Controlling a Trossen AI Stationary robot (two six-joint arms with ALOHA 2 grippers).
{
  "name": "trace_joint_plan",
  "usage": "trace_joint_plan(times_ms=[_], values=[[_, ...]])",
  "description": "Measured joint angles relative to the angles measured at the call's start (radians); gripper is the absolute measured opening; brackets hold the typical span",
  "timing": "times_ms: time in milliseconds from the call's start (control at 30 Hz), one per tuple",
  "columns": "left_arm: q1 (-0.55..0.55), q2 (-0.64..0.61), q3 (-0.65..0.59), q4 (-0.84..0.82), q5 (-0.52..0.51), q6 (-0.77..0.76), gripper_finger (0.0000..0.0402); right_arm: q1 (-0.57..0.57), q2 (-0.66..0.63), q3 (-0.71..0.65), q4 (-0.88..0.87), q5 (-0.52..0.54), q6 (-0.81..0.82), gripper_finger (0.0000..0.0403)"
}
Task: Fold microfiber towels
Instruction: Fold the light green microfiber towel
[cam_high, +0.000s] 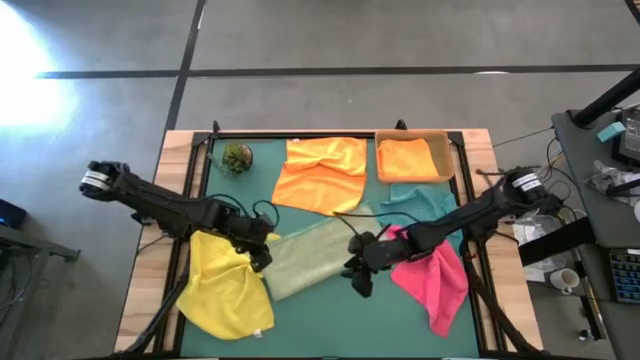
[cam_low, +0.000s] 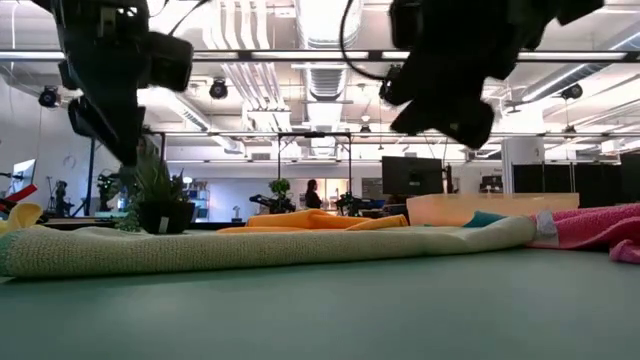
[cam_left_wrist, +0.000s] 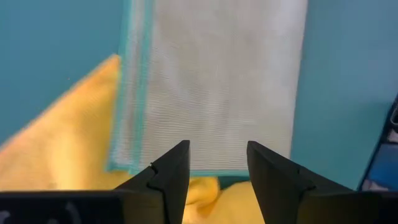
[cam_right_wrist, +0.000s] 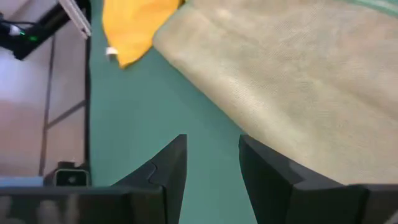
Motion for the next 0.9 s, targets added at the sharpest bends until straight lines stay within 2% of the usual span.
trace_joint_plan(times_ms=[167,400,667,900], values=[[0.001,-0.078,0.000,-0.030,-0.070,0.078,0.0144,-0.014,0.132,0.114,-0.003,0.010,-0.048,0.0137],[0.001,-0.154,0.000,-0.092,-0.100,0.196,0.0144,-0.058,0.320,0.316,-0.160,0.093,-0.045,0.0137],[0.001,-0.169,-0.002,-0.154,-0.158,0.245,0.0144,-0.086,0.487,0.512,-0.191,0.055,0.021,0.0137],[0.001,-0.168,-0.004,-0.152,-0.161,0.298,0.0144,-0.080,0.592,0.642,-0.391,0.026,0.080,0.0137]])
